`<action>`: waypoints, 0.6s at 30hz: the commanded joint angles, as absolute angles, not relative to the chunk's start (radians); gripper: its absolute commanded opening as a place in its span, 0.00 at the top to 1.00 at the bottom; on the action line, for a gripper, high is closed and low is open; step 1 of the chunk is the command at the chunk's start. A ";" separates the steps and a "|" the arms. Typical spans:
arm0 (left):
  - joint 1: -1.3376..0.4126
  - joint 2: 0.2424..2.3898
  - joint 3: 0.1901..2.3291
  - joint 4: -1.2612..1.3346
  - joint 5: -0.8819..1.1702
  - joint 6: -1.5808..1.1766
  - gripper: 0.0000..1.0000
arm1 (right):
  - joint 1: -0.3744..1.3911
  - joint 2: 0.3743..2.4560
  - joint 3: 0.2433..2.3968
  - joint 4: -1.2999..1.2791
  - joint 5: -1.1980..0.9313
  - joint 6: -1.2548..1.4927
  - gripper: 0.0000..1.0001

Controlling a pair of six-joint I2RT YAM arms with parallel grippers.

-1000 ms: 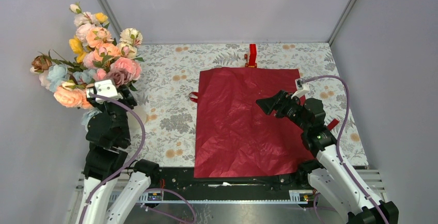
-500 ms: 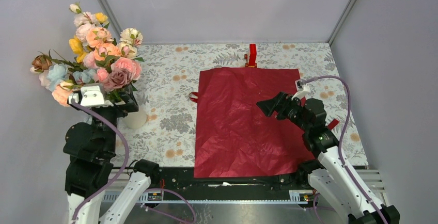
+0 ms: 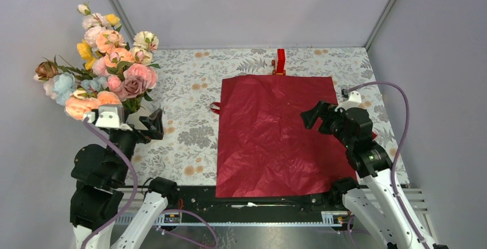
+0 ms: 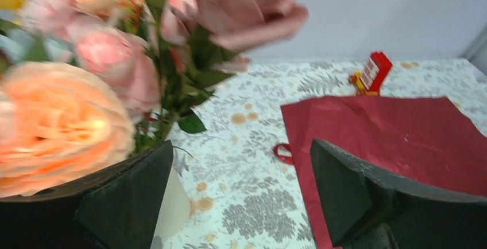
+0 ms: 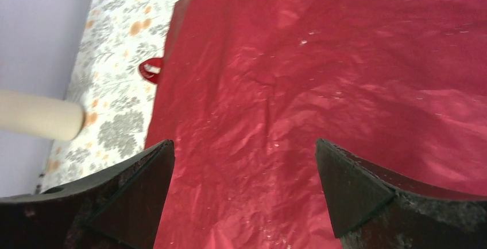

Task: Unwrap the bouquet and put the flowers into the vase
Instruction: Reset both arms

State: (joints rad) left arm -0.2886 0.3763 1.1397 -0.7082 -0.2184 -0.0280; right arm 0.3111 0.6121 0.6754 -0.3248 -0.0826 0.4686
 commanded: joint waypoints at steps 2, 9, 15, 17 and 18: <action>-0.284 0.338 1.069 -0.683 -0.050 -0.059 0.01 | 0.306 0.564 0.798 -0.530 0.171 0.382 0.01; -0.284 0.356 1.056 -0.604 0.042 -0.050 0.01 | 0.306 0.490 0.877 -0.593 0.239 0.347 0.00; -0.284 0.442 1.055 -0.532 0.134 -0.087 0.01 | 0.306 0.455 0.900 -0.593 0.238 0.346 0.00; -0.283 0.474 1.055 -0.498 0.162 -0.107 0.01 | 0.307 0.450 0.899 -0.589 0.238 0.341 0.00; -0.284 0.495 1.051 -0.474 0.189 -0.125 0.01 | 0.307 0.446 0.896 -0.582 0.236 0.334 0.00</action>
State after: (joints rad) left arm -0.2886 0.4191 1.0531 -0.6060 0.0795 -0.0719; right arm 0.3111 0.4561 0.8677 -0.5808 0.2020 0.3618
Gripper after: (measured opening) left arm 0.986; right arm 0.995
